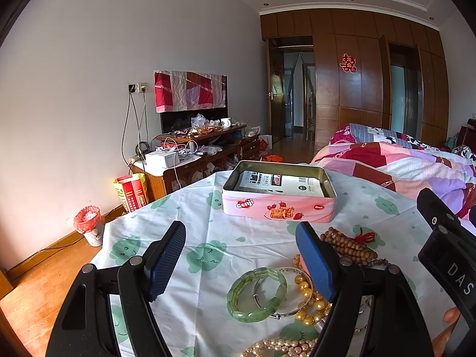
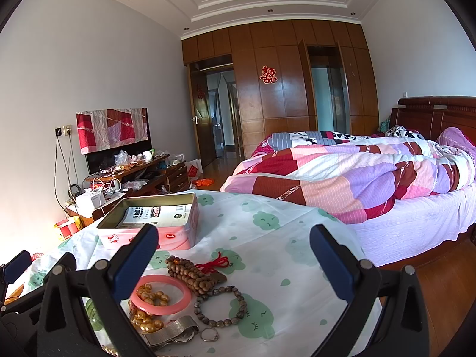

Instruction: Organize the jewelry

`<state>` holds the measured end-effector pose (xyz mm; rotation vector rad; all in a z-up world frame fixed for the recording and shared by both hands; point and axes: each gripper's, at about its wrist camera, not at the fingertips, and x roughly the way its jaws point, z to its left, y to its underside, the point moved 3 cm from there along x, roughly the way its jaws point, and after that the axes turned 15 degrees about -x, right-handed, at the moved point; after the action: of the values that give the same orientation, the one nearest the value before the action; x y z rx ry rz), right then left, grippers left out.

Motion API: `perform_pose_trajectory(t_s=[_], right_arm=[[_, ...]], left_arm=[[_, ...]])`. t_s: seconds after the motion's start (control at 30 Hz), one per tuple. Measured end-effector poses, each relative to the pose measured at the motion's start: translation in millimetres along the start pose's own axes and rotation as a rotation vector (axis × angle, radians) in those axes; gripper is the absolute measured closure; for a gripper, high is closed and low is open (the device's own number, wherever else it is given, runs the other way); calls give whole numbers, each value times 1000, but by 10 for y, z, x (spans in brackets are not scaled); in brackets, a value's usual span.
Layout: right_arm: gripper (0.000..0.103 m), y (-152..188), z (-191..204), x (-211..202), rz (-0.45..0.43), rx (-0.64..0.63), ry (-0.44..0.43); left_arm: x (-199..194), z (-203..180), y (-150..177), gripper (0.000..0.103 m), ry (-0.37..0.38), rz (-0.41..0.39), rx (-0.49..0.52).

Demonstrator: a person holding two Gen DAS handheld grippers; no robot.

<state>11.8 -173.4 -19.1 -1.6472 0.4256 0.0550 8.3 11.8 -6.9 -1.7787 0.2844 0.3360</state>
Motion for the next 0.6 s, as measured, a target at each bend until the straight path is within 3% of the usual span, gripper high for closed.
perform_pose_trajectory(t_s=[0.6], right_arm=[[0,4,1,0,-1,0,0]], left_arm=[[-4,21,-13,26,-4,-2,-3]])
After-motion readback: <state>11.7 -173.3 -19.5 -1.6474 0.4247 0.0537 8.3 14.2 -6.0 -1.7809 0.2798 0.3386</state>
